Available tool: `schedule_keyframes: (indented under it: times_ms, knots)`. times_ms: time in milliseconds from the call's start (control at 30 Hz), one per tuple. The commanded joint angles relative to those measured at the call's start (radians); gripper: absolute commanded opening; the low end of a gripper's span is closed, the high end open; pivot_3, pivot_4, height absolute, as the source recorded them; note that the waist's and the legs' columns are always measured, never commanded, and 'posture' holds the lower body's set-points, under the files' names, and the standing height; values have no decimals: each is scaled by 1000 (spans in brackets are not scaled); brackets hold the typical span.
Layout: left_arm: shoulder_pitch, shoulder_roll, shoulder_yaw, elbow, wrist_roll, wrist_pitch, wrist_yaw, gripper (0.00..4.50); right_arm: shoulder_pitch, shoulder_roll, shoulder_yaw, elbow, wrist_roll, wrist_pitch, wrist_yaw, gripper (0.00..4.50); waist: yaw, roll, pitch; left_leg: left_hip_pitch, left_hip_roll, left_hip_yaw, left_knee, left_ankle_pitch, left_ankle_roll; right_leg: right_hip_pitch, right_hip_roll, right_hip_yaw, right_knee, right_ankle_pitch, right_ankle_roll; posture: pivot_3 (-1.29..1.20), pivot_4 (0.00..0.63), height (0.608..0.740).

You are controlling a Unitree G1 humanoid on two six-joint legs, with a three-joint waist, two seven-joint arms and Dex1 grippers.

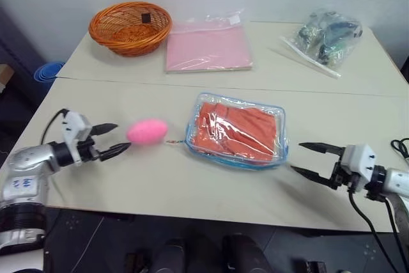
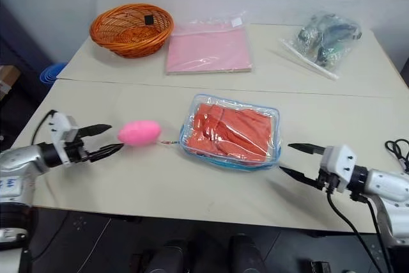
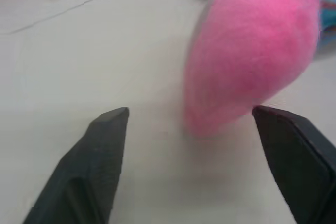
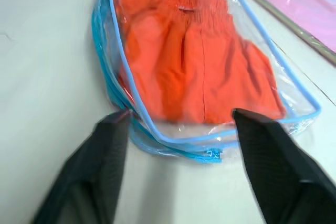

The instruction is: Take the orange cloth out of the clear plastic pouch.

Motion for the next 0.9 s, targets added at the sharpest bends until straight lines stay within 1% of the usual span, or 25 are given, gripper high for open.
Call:
schedule_keyframes:
  times_ms: [33, 100, 200, 233, 333, 433, 500, 533, 600, 667, 733, 767, 900]
  knots:
    - [46, 26, 29, 30, 7, -87, -54, 4095, 101, -6, -93, -84, 41, 14, 18, 4491, 1, 0, 0, 0, 0, 0, 0, 0, 0, 1, 0, 0, 0, 0, 0, 0, 150, 740]
    - [104, 29, 31, -35, -24, -62, -98, 4473, 199, -2, -108, -120, 17, 10, 39, 4500, 1, 0, 0, 0, 0, 0, -1, 0, 1, 1, -1, 0, -1, 0, 0, 0, 150, 740]
    - [173, 2, 23, -191, -78, -15, -122, 4473, 227, 30, -81, -181, -32, -5, -13, 4500, -1, -1, 0, 0, 0, 0, -3, -1, 1, 1, -1, 0, -2, 0, 0, 0, 150, 740]
    - [191, -17, 5, -278, -97, 10, -114, 4473, 218, 40, -51, -210, -61, -10, -31, 4500, -2, -1, 0, 0, 0, 0, -2, -1, 1, 1, -1, 0, -3, 0, 0, 0, 150, 740]
    - [209, -56, -28, -445, -126, 72, -82, 4473, 187, 44, 11, -255, -138, -17, -55, 4500, -3, -1, 0, 1, 0, 0, -1, -2, 4, 2, -1, 1, -2, 0, -1, 0, 150, 740]
    - [196, -85, -58, -553, -146, 132, -49, 4473, 122, 42, 77, -277, -212, 12, -92, 4500, -4, -1, 0, 3, 0, 0, -2, -2, 4, 4, -1, 1, -1, 0, -2, 0, 150, 740]
    - [182, -101, -81, -610, -155, 159, -36, 4473, 53, 50, 146, -292, -259, 52, -118, 4500, -5, -1, 0, 3, 0, 0, -2, -2, 3, 3, 0, 1, 0, 0, -2, 0, 150, 740]
    - [172, -108, -100, -631, -137, 145, -32, 4473, 17, 62, 168, -301, -266, 83, -141, 4500, -5, -1, 0, 4, 0, 0, -2, 0, 0, 3, 0, 1, -1, 0, -2, 0, 150, 740]
    - [149, -116, -133, -647, -95, 119, -24, 4473, -26, 74, 190, -308, -262, 105, -158, 4500, -2, -1, 0, 3, 0, 0, -1, 0, 0, 3, 0, 1, -1, 0, -2, 0, 150, 740]
    - [100, -139, -185, -613, -15, 52, -4, 4473, -28, 73, 191, -299, -251, 90, -144, 4500, 4, -1, 0, 3, 0, 0, -1, 0, 0, 3, 0, 0, -1, 0, -2, 0, 150, 740]
    - [34, -187, -239, -569, 48, 10, 37, 4473, -10, 69, 179, -292, -231, 64, -125, 4500, 20, -1, 0, 2, 0, -1, -1, 0, 0, 3, 0, -1, -1, 0, -2, 0, 150, 740]
    - [12, -204, -256, -554, 64, -1, 46, 4473, -3, 69, 174, -291, -221, 57, -119, 4500, 23, -1, 0, 2, -1, -1, -1, 0, 0, 3, 0, -1, -2, 0, -1, 0, 150, 740]
    - [-125, -300, -397, -405, 198, -120, 52, 4473, 51, 75, 132, -293, -184, 7, -105, 4500, 26, -1, 0, 1, -1, 0, 1, -1, 1, 3, 1, 0, -2, 1, 0, 0, 150, 740]
